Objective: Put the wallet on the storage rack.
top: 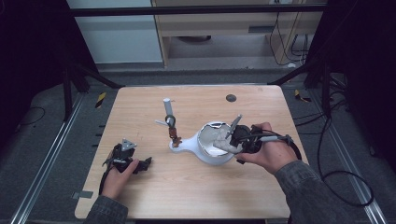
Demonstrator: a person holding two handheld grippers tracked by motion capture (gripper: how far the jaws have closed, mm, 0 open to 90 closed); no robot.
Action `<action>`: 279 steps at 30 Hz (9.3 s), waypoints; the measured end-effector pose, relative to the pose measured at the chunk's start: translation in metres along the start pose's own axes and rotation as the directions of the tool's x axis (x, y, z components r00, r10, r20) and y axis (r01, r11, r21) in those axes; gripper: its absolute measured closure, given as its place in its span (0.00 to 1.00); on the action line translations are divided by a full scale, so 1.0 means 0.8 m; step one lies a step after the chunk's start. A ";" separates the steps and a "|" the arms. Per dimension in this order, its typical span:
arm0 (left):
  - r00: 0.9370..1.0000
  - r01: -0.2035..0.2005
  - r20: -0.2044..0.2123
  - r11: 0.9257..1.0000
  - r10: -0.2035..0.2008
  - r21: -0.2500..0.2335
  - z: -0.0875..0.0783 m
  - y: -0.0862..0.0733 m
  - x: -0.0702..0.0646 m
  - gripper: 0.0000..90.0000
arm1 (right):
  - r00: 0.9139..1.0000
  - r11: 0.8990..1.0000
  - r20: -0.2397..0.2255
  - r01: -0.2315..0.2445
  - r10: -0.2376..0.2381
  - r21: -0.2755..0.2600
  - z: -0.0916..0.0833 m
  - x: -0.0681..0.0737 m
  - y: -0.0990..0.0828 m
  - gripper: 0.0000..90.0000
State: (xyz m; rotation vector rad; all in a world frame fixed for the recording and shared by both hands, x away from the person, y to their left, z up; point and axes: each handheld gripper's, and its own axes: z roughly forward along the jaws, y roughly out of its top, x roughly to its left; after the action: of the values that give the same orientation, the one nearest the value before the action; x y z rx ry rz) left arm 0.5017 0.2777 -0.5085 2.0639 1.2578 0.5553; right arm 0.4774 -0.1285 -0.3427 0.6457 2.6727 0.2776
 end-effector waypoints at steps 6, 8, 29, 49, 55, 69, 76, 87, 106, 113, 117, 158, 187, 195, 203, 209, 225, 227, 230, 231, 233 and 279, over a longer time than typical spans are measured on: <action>1.000 -0.001 0.001 1.000 0.001 0.000 0.000 0.000 0.000 0.00 | 1.000 1.000 -0.008 0.021 -0.021 0.023 0.008 0.005 0.010 0.35; 1.000 -0.001 0.000 1.000 0.001 0.000 0.000 0.000 0.000 0.00 | 1.000 0.999 -0.010 0.022 -0.022 0.027 0.012 0.006 0.014 0.35; 1.000 -0.004 0.002 1.000 0.004 0.000 0.000 0.000 0.000 0.00 | 0.999 0.995 -0.020 0.029 -0.027 0.093 0.041 -0.003 0.036 0.35; 1.000 -0.005 0.003 1.000 0.005 0.001 0.000 0.000 -0.001 0.00 | 0.999 0.992 -0.033 0.019 -0.015 0.126 0.055 -0.011 0.049 0.35; 1.000 -0.006 0.004 1.000 0.006 0.002 0.000 0.001 -0.001 0.00 | 0.999 0.991 -0.038 0.019 -0.014 0.132 0.058 -0.013 0.053 0.35; 1.000 -0.004 0.004 1.000 0.004 0.000 0.001 0.001 -0.001 0.00 | 0.999 0.990 -0.051 0.024 -0.017 0.139 0.067 -0.014 0.063 0.34; 1.000 -0.006 0.006 1.000 0.006 0.000 0.001 0.001 -0.001 0.00 | 0.999 0.990 -0.052 0.023 -0.016 0.138 0.069 -0.015 0.065 0.34; 1.000 -0.007 0.006 1.000 0.007 0.000 0.001 0.001 -0.001 0.00 | 0.999 0.990 -0.050 0.021 -0.015 0.139 0.075 -0.014 0.070 0.34; 1.000 -0.007 0.007 1.000 0.007 0.000 0.001 0.001 -0.001 0.00 | 0.999 0.990 -0.041 0.018 -0.012 0.139 0.088 -0.012 0.076 0.34; 1.000 -0.007 0.007 1.000 0.007 0.000 0.001 0.001 -0.001 0.00 | 0.999 0.990 -0.041 0.016 -0.010 0.140 0.091 -0.013 0.077 0.34; 1.000 -0.007 0.007 1.000 0.007 0.000 0.001 0.001 -0.001 0.00 | 0.999 0.990 -0.045 0.017 -0.011 0.139 0.093 -0.014 0.077 0.34; 1.000 -0.007 0.008 1.000 0.007 -0.001 0.001 0.001 -0.002 0.00 | 0.997 0.997 -0.051 -0.047 0.050 0.054 0.076 -0.016 0.078 0.22; 1.000 -0.002 0.007 1.000 0.002 0.000 0.001 0.001 -0.002 0.00 | 0.995 0.991 -0.053 -0.088 0.083 -0.099 0.039 -0.014 0.048 0.08; 1.000 -0.004 0.008 1.000 0.004 0.003 0.001 0.001 -0.002 0.00 | 0.990 0.979 -0.045 -0.139 0.133 -0.153 0.034 -0.017 0.031 0.07; 1.000 -0.006 0.009 1.000 0.006 0.005 0.001 0.001 -0.002 0.00 | 0.983 0.962 -0.009 -0.179 0.181 -0.208 0.029 -0.024 0.016 0.06; 1.000 -0.006 0.008 1.000 0.006 0.005 0.000 0.001 -0.003 0.00 | 0.978 0.950 0.005 -0.200 0.207 -0.241 0.019 -0.029 0.006 0.06; 1.000 -0.006 0.009 1.000 0.006 0.006 0.000 0.001 -0.003 0.00 | 0.948 0.902 0.010 -0.299 0.318 -0.312 0.017 -0.044 -0.034 0.08; 1.000 -0.006 0.009 1.000 0.006 0.006 0.000 0.001 -0.003 0.00 | 0.945 0.896 0.005 -0.309 0.328 -0.318 0.018 -0.046 -0.040 0.08; 1.000 -0.006 0.009 1.000 0.006 0.006 0.000 0.001 -0.003 0.00 | 0.938 0.887 0.008 -0.326 0.347 -0.326 0.020 -0.048 -0.049 0.08; 1.000 -0.006 0.009 1.000 0.006 0.006 0.000 0.001 -0.003 0.00 | 0.936 0.885 0.010 -0.329 0.352 -0.329 0.022 -0.048 -0.052 0.08; 1.000 -0.007 0.009 1.000 0.007 0.006 0.000 0.001 -0.003 0.00 | 0.930 0.875 0.005 -0.345 0.368 -0.339 0.024 -0.049 -0.058 0.09; 1.000 -0.005 0.009 1.000 0.005 0.005 0.000 0.001 -0.003 0.00 | 0.816 0.758 -0.083 -0.565 0.572 -0.325 0.126 -0.026 -0.161 0.08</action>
State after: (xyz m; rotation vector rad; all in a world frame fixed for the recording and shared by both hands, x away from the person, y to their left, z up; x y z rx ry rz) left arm 0.5010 0.2751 -0.5084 2.0727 1.2504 0.5454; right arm 0.4835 -0.2412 -0.4633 1.3238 2.2482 0.8643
